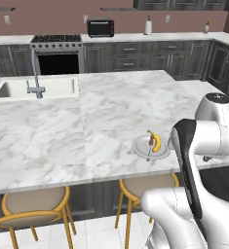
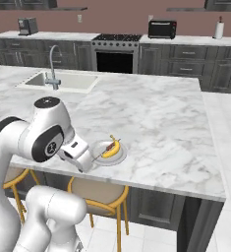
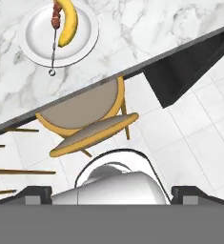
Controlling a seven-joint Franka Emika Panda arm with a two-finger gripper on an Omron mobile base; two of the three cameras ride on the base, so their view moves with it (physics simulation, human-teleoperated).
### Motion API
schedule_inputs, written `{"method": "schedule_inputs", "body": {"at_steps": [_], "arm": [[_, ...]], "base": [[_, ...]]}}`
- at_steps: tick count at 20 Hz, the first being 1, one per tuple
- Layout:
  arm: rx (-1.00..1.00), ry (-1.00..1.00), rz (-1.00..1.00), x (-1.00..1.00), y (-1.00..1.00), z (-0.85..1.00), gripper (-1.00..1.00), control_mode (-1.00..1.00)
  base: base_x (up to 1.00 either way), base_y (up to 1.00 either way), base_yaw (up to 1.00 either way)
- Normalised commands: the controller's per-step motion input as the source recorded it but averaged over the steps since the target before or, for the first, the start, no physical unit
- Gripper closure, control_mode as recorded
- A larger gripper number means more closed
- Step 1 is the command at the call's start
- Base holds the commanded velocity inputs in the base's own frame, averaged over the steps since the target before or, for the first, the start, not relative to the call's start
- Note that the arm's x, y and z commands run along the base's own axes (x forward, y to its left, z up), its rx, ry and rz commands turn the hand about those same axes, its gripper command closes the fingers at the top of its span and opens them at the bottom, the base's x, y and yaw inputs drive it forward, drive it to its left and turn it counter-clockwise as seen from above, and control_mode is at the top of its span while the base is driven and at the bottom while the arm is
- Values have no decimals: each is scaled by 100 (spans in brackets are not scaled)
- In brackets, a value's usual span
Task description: Pick up the banana and kiwi from the fridge and place one fruit on each plate on the dining counter.
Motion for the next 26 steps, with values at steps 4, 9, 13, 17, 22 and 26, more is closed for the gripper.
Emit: {"method": "schedule_inputs", "body": {"at_steps": [4, 9, 13, 17, 22, 26], "arm": [[-1, 0, 11, -47, 0, -19, -100, -100], [0, 0, 0, 0, 0, 0, -100, 100], [0, 0, 0, 0, 0, 0, -100, 100], [0, 0, 0, 0, 0, 0, -100, 100], [0, 0, 0, 0, 0, 0, -100, 100], [0, 0, 0, 0, 0, 0, -100, 100]], "base": [[0, 0, 0], [-42, -30, -7], [-36, -89, -33], [-4, -97, -48], [9, -100, -47], [45, -100, -31]]}}
